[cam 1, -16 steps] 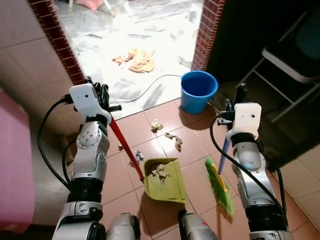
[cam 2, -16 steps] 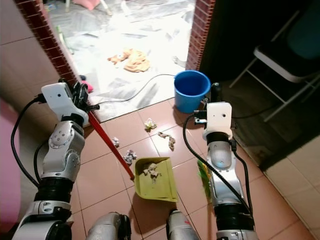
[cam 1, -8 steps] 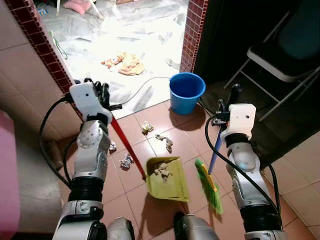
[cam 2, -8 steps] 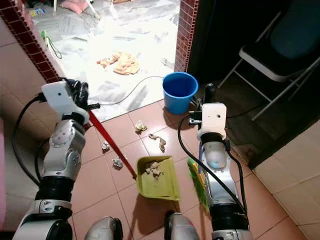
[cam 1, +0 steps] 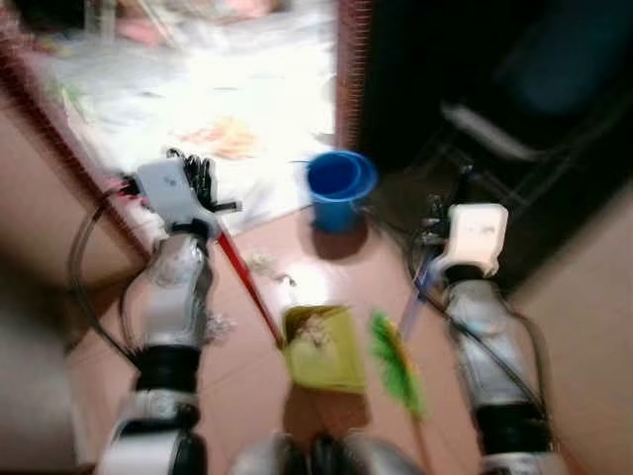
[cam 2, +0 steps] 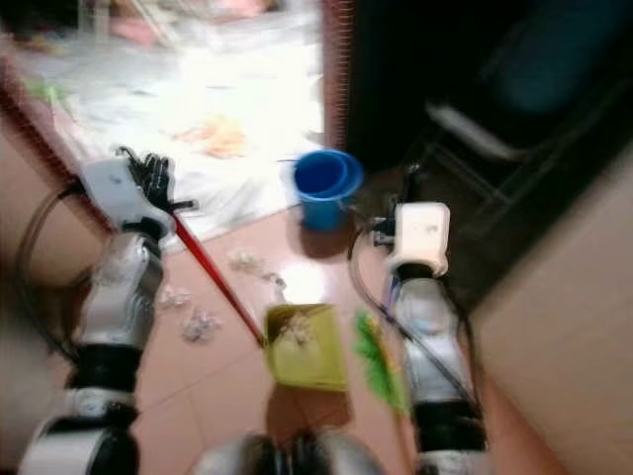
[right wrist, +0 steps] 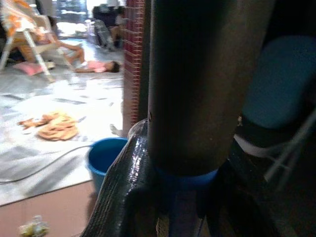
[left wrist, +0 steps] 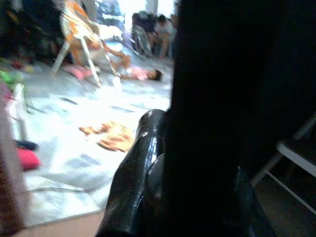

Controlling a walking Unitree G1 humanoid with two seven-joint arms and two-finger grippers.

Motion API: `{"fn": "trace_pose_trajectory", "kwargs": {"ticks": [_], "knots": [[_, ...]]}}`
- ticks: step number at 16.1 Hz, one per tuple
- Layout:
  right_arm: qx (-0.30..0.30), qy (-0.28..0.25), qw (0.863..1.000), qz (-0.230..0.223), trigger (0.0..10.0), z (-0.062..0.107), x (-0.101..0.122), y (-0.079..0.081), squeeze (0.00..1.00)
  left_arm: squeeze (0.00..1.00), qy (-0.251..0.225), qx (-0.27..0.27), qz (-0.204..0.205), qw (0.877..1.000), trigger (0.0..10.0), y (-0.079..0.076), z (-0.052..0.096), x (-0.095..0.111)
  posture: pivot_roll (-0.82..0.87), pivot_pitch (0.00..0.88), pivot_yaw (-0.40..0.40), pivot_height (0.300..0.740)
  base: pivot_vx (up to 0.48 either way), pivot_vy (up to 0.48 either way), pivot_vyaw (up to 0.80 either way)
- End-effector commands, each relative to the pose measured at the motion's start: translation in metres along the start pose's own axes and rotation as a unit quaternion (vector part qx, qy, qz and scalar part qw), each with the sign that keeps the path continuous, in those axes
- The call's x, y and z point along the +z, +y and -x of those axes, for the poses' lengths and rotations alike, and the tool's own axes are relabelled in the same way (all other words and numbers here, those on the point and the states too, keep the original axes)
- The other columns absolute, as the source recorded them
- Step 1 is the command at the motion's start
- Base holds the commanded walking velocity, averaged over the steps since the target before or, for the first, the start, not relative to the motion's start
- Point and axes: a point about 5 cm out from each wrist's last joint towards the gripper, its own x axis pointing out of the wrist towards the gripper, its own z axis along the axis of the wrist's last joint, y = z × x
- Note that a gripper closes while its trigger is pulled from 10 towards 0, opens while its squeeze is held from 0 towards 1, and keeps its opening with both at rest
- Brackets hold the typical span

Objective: Sweep floor

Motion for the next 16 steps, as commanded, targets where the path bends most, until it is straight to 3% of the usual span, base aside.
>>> {"fn": "trace_pose_trajectory", "kwargs": {"ticks": [1, 4, 6, 9, 11, 16], "knots": [[0.0, -0.01, 1.0, 0.011, 10.0, -0.002, 0.004, -0.002, 0.0, 0.0, -0.026, -0.007, 0.007, 1.0, 10.0, -0.006, -0.005, 0.013, -0.08, 0.064, 0.078, 0.74, 0.0, -0.401, -0.4], [0.008, -0.018, 1.0, 0.003, 10.0, -0.005, 0.008, 0.002, 0.0, 0.0, -0.035, 0.005, -0.008, 0.999, 10.0, -0.005, -0.008, 0.019, -0.07, 0.065, 0.079, 0.74, 0.0, -0.358, 0.0], [0.027, -0.029, 0.999, -0.012, 10.0, -0.007, 0.013, 0.007, 0.0, 0.0, -0.056, 0.031, -0.035, 0.997, 10.0, -0.005, -0.009, 0.03, -0.05, 0.082, 0.082, 0.74, 0.0, 0.0, 0.0], [0.043, -0.032, 0.998, -0.02, 10.0, -0.005, 0.015, 0.014, 0.0, 0.0, -0.074, 0.024, -0.055, 0.995, 10.0, -0.01, -0.007, 0.037, -0.05, 0.083, 0.077, 0.74, 0.0, 0.0, 0.0], [0.072, -0.054, 0.996, -0.027, 10.0, -0.003, 0.021, 0.021, 0.0, 0.0, -0.072, 0.042, -0.069, 0.994, 10.0, -0.003, -0.007, 0.034, -0.05, 0.076, 0.075, 0.74, 0.0, 0.0, 0.0], [0.099, -0.08, 0.991, -0.031, 10.0, -0.003, 0.03, 0.025, 0.0, 0.0, -0.099, 0.073, -0.089, 0.988, 10.0, 0.011, -0.013, 0.051, -0.06, 0.058, 0.079, 0.74, 0.0, 0.0, 0.37]]}}
